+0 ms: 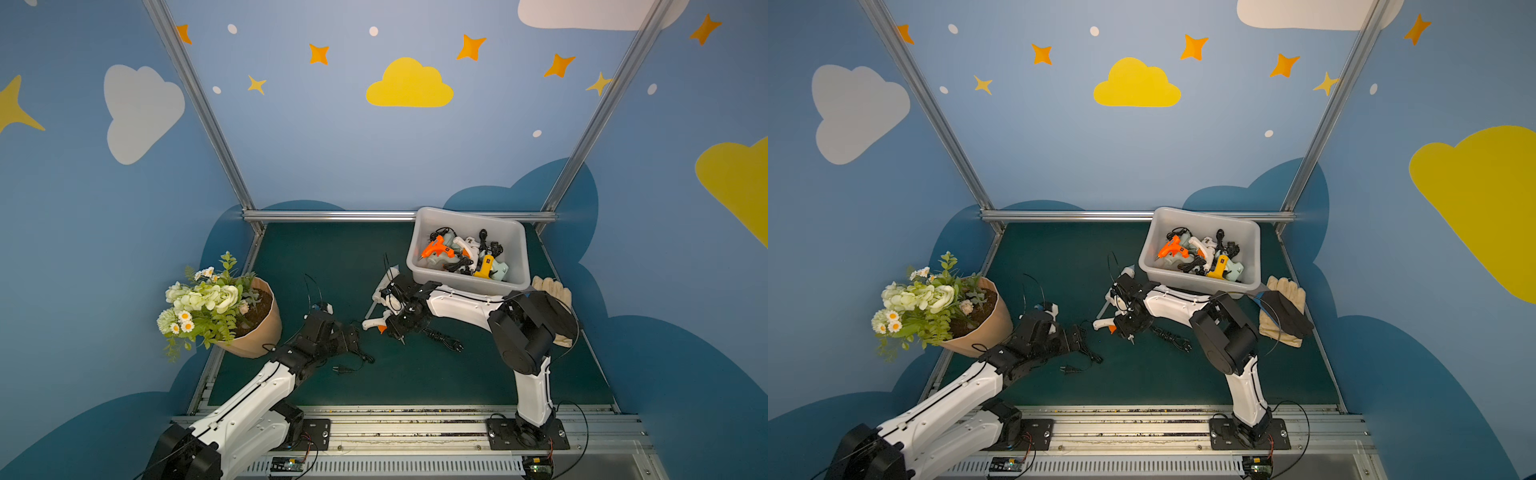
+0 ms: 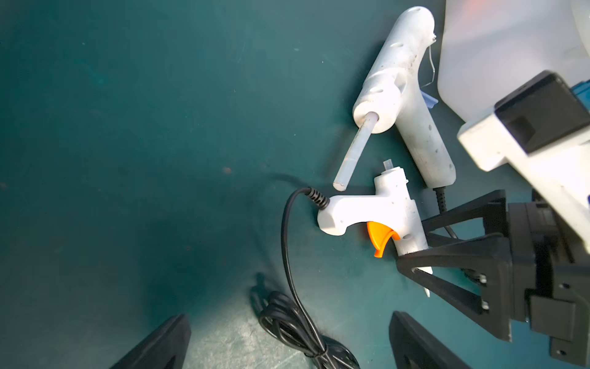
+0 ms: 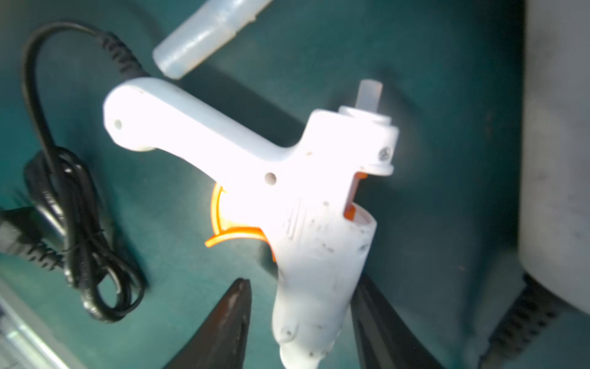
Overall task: Put the hot melt glue gun into the storage box
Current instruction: Pick up the hot melt adhesive gun from the center of the board.
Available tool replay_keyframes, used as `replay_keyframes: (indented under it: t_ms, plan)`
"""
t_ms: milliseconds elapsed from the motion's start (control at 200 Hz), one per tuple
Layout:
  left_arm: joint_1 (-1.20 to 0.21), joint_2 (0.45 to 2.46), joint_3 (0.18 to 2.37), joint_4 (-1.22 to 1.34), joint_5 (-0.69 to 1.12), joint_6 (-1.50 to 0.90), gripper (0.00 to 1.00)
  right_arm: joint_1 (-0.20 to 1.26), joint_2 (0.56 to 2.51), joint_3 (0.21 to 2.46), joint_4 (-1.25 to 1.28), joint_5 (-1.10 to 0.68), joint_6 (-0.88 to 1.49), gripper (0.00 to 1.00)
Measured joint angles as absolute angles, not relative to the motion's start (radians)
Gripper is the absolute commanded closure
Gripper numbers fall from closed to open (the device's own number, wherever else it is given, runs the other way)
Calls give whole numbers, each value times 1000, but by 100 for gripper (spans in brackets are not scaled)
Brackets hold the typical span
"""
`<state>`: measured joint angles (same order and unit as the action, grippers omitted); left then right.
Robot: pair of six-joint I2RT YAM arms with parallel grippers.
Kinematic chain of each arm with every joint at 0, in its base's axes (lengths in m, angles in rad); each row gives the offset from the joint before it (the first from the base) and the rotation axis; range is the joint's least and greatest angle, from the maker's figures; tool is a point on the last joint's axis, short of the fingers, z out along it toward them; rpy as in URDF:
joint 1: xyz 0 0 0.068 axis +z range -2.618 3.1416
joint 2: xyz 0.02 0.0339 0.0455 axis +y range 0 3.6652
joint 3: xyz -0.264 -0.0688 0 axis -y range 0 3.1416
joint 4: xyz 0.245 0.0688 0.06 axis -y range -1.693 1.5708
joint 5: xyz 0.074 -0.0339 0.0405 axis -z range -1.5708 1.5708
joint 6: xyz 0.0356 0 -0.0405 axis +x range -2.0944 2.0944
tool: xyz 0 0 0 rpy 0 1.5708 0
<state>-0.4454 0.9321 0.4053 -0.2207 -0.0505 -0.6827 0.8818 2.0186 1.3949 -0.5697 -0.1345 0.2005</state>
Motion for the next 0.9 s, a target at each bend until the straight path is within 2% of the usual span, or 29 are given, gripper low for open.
replay_keyframes:
  t_ms: [155, 461, 686, 901]
  plan:
    - [-445, 909, 398, -223, -71, -693, 0, 929, 2041, 1428, -611, -11, 185, 60]
    - [-445, 817, 370, -248, -129, -720, 0, 998, 2087, 1500, -681, 146, 177, 100]
    - [-445, 737, 357, -273, -175, -735, 0, 1038, 2096, 1525, -719, 244, 196, 100]
    - [-445, 686, 355, -296, -203, -742, 0, 1044, 2077, 1534, -777, 253, 231, 100]
